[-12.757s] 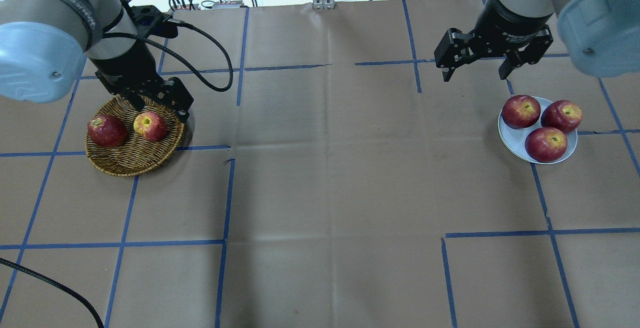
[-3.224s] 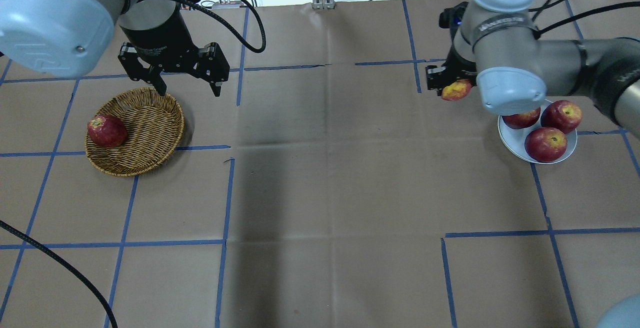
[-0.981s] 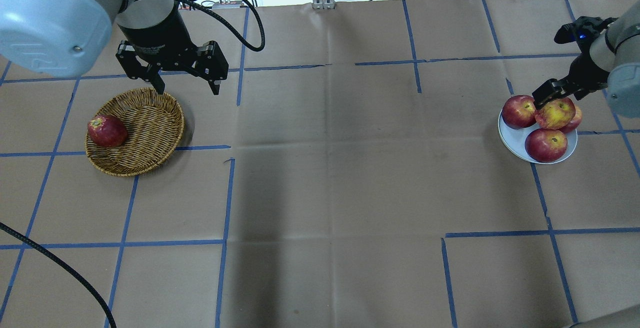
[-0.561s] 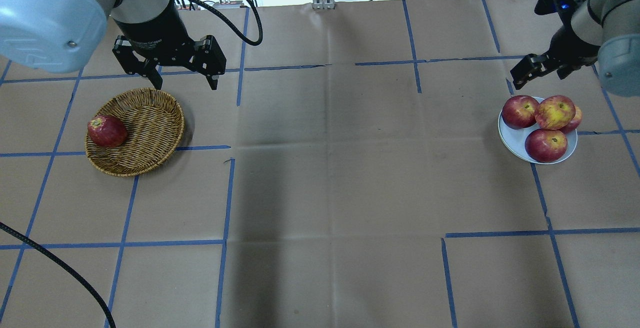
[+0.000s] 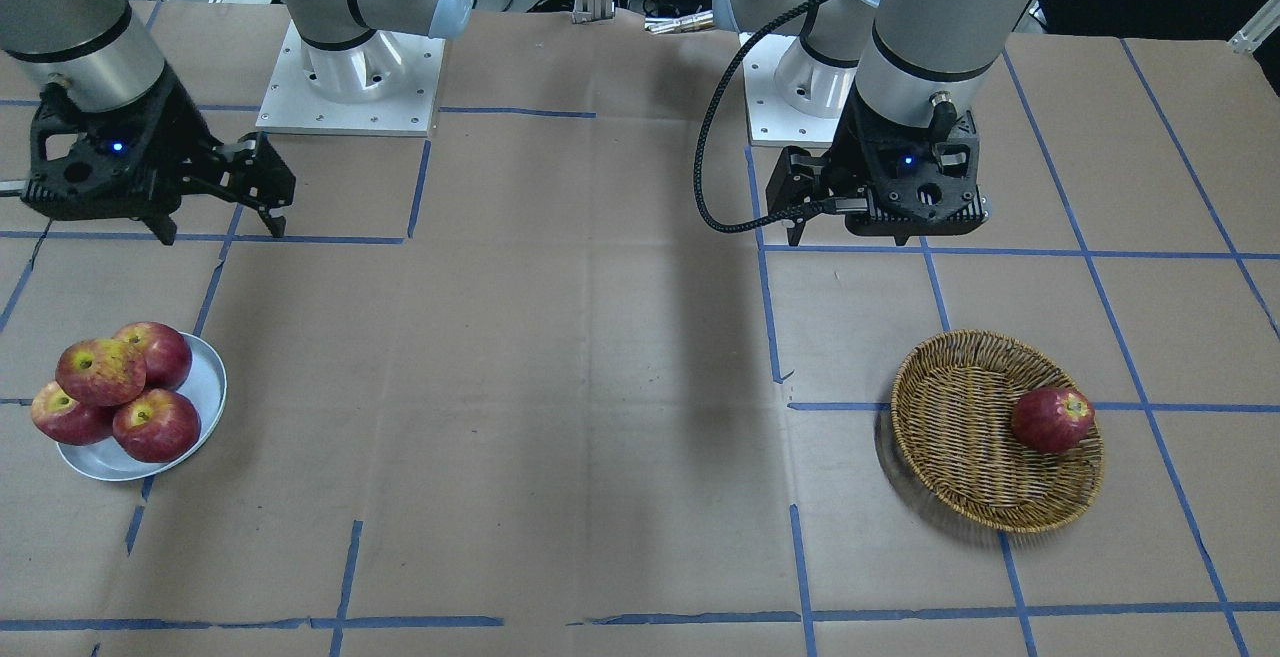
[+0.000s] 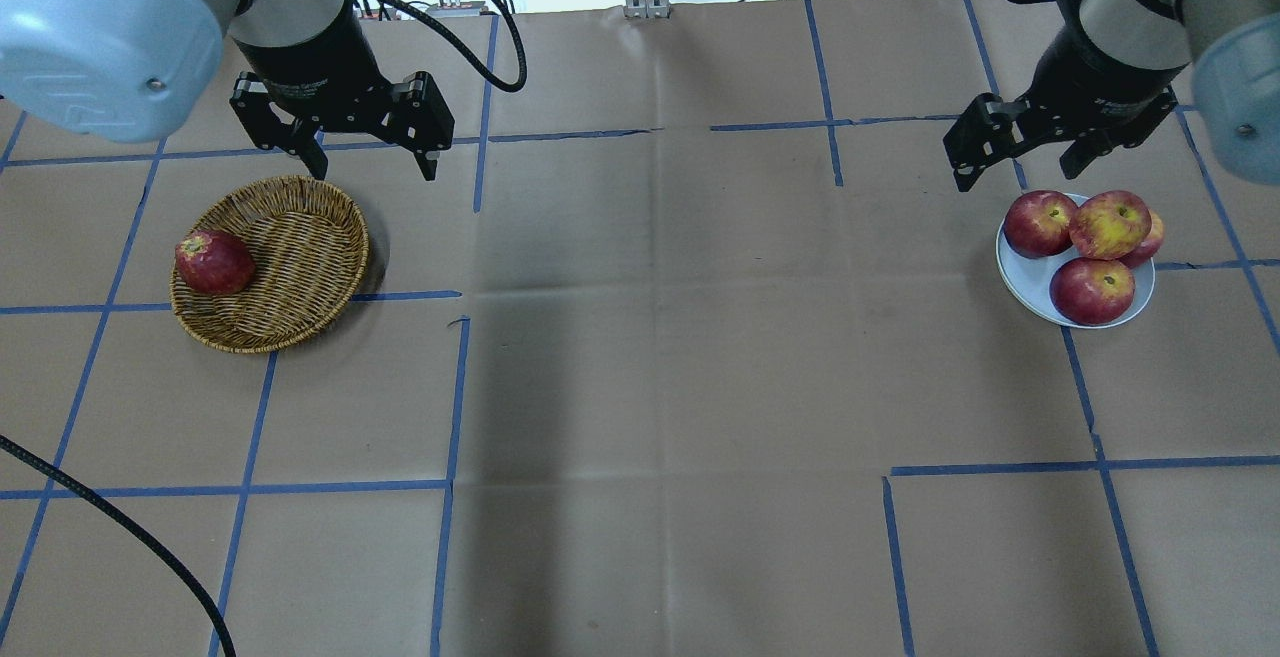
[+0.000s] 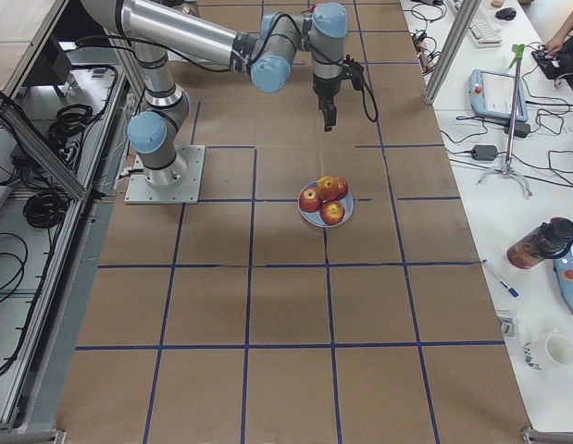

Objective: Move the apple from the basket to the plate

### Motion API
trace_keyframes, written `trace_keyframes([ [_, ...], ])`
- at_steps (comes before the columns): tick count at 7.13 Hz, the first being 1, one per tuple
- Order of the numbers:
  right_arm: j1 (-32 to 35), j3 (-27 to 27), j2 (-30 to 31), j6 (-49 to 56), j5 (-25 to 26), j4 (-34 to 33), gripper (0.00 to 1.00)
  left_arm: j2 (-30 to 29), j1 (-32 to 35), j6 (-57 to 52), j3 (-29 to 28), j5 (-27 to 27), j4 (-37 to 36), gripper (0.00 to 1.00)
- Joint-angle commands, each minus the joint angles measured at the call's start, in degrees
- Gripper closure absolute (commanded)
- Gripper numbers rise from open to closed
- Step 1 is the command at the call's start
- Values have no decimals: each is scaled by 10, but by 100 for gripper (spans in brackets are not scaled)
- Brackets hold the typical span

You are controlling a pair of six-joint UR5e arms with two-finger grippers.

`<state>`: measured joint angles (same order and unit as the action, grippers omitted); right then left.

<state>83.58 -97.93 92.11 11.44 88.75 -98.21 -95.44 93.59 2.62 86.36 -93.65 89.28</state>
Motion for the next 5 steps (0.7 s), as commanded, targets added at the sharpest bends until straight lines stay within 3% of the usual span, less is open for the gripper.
trace_keyframes([
  [1, 62, 3, 5, -75, 6, 5, 0, -2, -1, 0, -1, 1, 2, 1],
  [5, 57, 29, -1, -70, 24, 14, 0, 3, 0, -9, 3, 2, -3, 1],
])
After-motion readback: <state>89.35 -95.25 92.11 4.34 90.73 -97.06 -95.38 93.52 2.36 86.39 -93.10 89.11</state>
